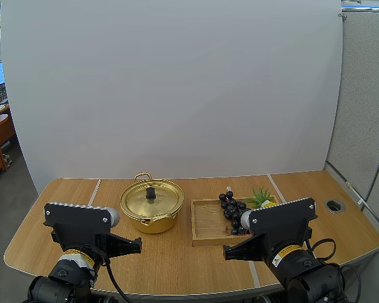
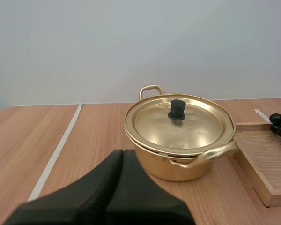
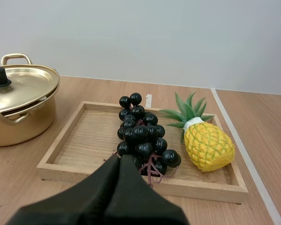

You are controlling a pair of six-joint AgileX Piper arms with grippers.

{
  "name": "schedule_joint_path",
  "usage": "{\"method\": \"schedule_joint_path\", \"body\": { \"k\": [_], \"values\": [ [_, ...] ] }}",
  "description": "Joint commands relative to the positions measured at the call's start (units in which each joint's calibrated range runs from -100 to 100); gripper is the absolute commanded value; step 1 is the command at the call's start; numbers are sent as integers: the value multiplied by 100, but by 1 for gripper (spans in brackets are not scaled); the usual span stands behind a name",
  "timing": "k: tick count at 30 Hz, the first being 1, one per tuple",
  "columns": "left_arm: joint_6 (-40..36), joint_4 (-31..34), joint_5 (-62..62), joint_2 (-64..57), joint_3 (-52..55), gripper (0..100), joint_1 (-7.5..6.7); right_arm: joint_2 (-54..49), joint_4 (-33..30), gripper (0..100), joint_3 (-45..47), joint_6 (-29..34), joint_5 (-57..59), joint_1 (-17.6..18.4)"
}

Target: Open the pot, put the grape inside, and close it

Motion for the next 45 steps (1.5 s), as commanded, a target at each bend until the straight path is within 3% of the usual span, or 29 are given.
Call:
{"method": "schedule_joint_path", "body": {
  "k": [1,31,45],
  "values": [
    [-27,12,-59,-23,13,0,4,-42,28,0,0,-33,-17,-25],
    [-27,11,-130,-23,4,0,4,-42,28,0,0,-33,-13,-25],
    [-18,351,-130,-23,-2048,0,4,-42,-231,0,-1685,-33,251,-25]
  ]
}}
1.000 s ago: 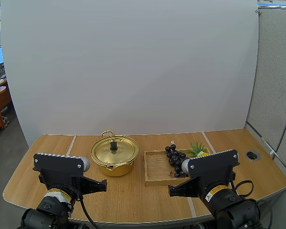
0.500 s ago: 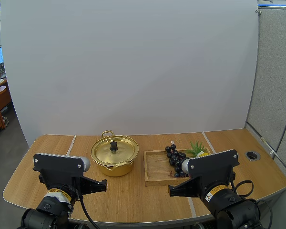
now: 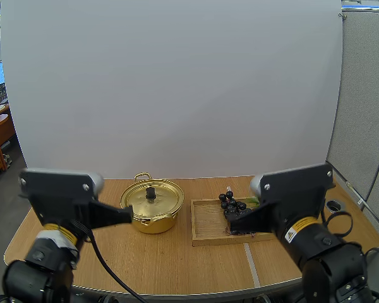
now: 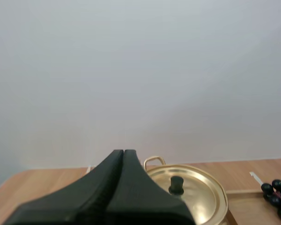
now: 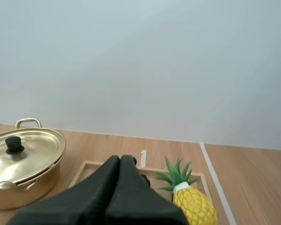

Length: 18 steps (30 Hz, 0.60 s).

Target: Open the pot, put the grape inside, and close it

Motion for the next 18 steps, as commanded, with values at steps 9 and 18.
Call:
{"method": "schedule_joint_path", "body": {
  "k": [9,18],
  "values": [
    [-18,157,753,-23,-1634,0,4,-30,-544,0,-1307,-33,1609,-25],
    [32,157,2431,-23,-2567,0,4,-30,-544,0,-2807,-33,3086,-25]
  ]
}}
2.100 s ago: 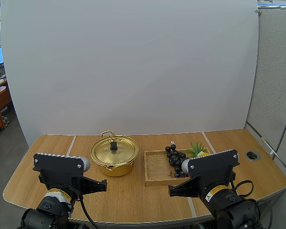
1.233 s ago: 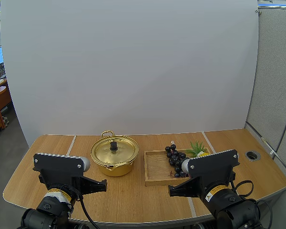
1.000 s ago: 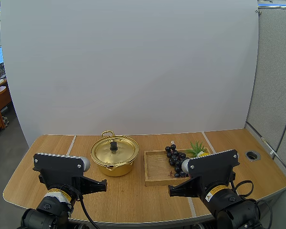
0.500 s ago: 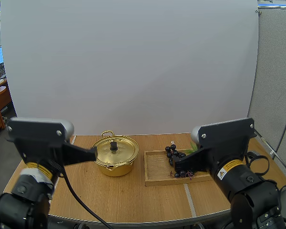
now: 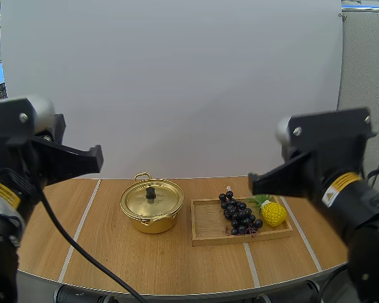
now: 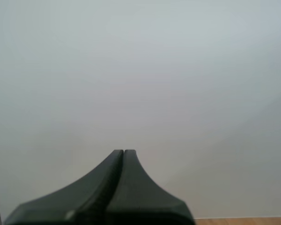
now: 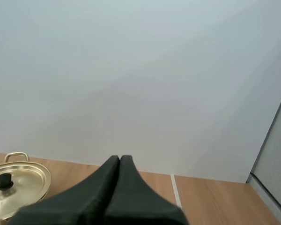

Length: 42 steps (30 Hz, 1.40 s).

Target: Open the pot, put the grape inside, and close it

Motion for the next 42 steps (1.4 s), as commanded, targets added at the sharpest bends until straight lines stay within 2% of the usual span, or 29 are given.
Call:
{"method": "schedule_joint_path", "body": {
  "k": [1,4,7,13,18,29,39,42],
  "values": [
    [117,80,512,0,-244,0,4,-5,-31,0,-626,-33,884,-25],
    [365,42,670,0,-372,0,4,-5,33,0,-999,-33,1573,-25],
    [732,-308,1118,146,-579,0,4,98,138,0,-1262,-33,2127,-25],
    [1385,-1070,1994,1305,-1106,0,4,940,411,0,-1604,-33,2967,-25],
    [1418,-1154,2581,2467,-1592,0,4,1879,497,0,-1868,0,3563,-25],
    [1548,-1210,2907,4529,-1855,0,4,3239,497,0,-1864,0,3874,-25],
    [1548,-1210,2671,5357,-1855,0,4,3845,497,0,-1864,0,3874,-25],
    [1498,-1210,2632,5503,-1855,9,4,3843,507,0,-1864,146,3874,-25]
  ]
}}
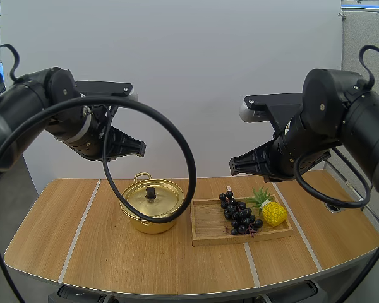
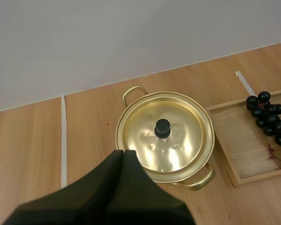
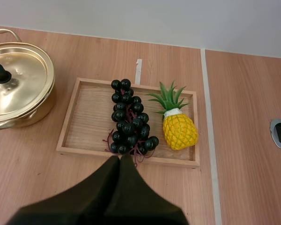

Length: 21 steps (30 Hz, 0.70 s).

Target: Open the pot, put the grape inside, and close it

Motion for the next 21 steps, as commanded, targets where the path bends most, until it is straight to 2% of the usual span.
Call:
{"method": "schedule_joint_path", "body": {
  "k": [1,3,5,6,7,8,9,10,11,15,16,21],
  "values": [
    [-70,-77,-166,131,-42,15,4,-24,34,0,-50,248,0,-25],
    [-70,-76,-166,158,-42,30,4,-24,34,0,-50,436,0,-25],
    [-70,-76,-166,158,-42,53,4,-24,34,0,-50,531,0,-25],
    [-33,-65,-166,158,-42,68,4,-24,34,0,-50,531,0,-25],
    [55,-66,-146,158,-42,85,4,-24,34,5,-50,531,0,-25],
    [146,-66,-129,158,-42,100,4,-24,34,15,-50,531,0,-25],
    [312,-66,-109,158,-42,100,4,-24,34,24,-50,531,0,-25],
    [441,-66,-57,158,-42,100,4,-24,34,39,-50,531,0,-25],
    [517,-66,-13,158,-42,100,4,-24,34,49,-50,531,0,-25],
    [535,-79,93,158,-42,100,4,-24,64,95,-50,531,0,-25],
    [535,-79,93,158,-42,100,4,-24,74,100,-50,531,0,-25],
    [535,-79,73,158,-42,100,4,-24,74,100,-50,531,0,-25]
  ]
}}
